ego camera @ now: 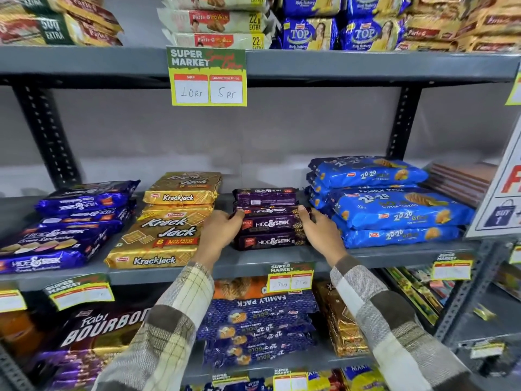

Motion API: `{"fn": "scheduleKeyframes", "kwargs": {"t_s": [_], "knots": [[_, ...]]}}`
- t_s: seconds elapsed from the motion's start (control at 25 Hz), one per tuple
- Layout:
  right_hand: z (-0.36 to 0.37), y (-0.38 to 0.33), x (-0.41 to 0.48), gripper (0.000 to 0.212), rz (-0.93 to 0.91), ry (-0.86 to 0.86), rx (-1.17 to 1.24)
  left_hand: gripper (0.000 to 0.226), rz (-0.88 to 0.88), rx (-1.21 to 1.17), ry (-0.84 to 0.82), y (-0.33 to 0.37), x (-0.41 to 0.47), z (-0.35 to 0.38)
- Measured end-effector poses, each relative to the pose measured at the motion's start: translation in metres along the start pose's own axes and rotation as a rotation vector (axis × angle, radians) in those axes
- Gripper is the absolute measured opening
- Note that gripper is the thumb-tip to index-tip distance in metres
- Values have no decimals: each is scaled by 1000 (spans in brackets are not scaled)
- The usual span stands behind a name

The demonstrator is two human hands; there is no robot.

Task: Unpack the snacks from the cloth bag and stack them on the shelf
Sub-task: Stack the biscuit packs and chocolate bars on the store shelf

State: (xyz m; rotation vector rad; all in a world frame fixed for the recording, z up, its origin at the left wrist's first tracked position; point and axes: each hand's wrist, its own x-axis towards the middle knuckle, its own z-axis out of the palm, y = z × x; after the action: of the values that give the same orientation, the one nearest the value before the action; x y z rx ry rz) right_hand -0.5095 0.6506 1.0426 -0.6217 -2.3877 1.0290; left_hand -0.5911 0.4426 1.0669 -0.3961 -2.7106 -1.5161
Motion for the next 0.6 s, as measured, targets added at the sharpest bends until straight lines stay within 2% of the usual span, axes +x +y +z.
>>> {"fn": "scheduleKeyframes", "kwargs": {"t_s": [0.28,0.36,0.48,0.6], "knots": [[0,5,-2,67,16,-37,-83,57,21,34,15,3,0,0],[2,1,-8,69,10,60,-163,58,98,142,76,4,-4,-1],[7,-17,-23,70,-202,322,-261,53,283,142,230,11,-15,-4],[23,-44,-32,66,-389,332,-178,55,444,328,439,8,-28,-17]]}}
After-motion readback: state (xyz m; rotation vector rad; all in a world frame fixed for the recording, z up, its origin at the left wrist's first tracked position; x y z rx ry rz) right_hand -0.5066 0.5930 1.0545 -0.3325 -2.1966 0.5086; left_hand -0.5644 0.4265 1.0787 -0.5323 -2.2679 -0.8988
